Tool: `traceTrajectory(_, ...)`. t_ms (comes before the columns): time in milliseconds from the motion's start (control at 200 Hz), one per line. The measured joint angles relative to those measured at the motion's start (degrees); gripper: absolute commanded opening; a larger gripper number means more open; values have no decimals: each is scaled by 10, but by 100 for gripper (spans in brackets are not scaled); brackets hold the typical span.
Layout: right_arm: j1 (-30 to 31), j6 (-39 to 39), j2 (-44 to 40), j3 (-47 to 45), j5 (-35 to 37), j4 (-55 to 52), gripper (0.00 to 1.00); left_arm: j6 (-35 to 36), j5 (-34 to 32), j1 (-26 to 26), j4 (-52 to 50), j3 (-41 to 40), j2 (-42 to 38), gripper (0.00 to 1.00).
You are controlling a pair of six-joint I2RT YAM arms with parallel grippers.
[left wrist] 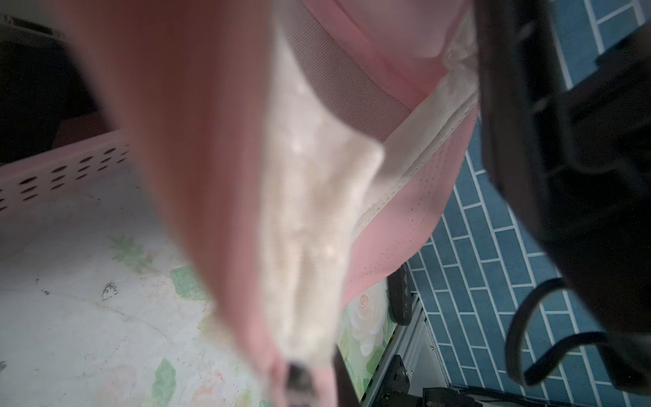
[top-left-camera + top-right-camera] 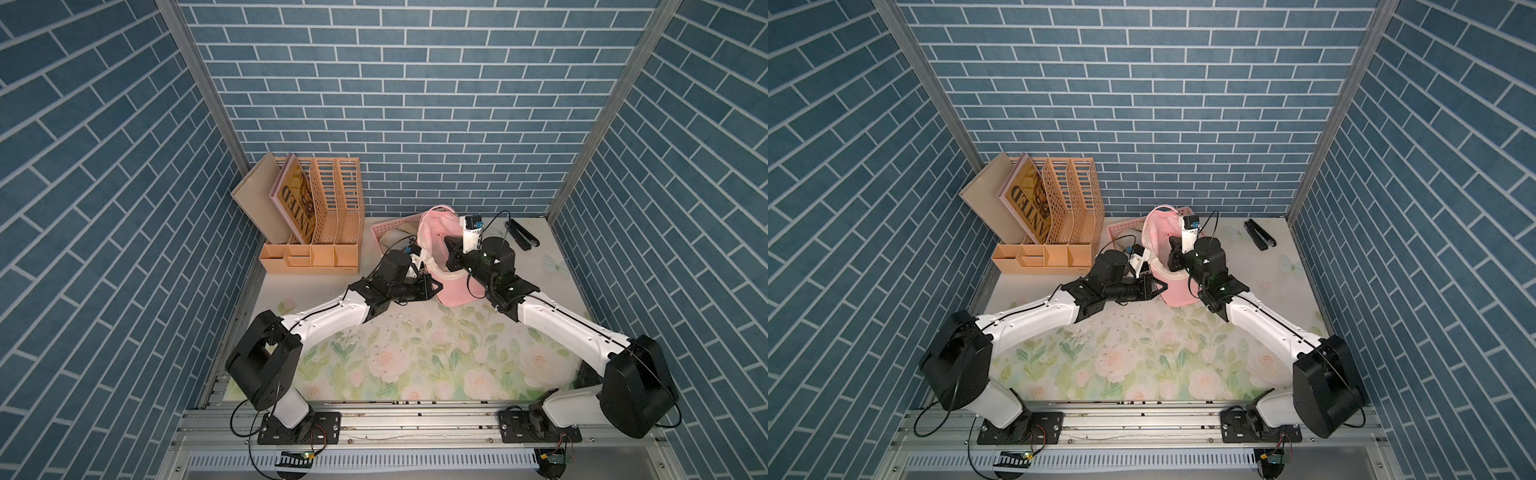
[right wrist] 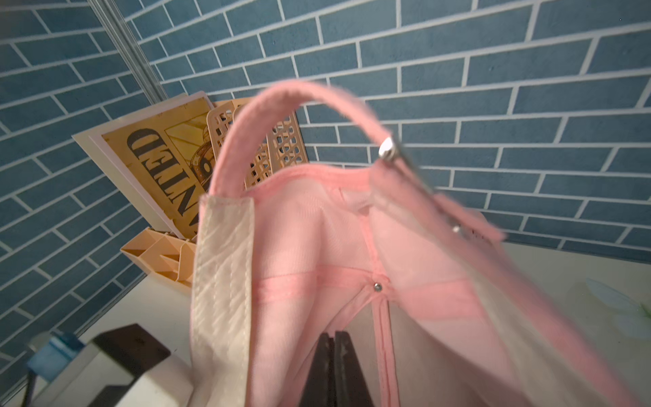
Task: Turn the baseball cap inside out
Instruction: Turn over the baseball cap.
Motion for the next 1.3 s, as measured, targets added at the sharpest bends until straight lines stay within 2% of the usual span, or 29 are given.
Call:
traceTrajectory(305,-2,-18,94,16,-86,1,0,50,-14,-11,-69,33,7,0)
traceTrajectory(625,-26,-24,109,37,-150,43,0,71,5,-33,-87,33,20,0)
traceTrajectory(795,-46,-23,109,41,-167,57,10,76,12,-47,-81,33,20,0)
traceTrajectory(1065,-39,-21,53,-5,-171,16,17,62,-8,-17,-81,39,20,0)
traceTrajectory(1300,-34,-21,-8,-41,-107,-39,17,41,-19,-14,-66,49,20,0)
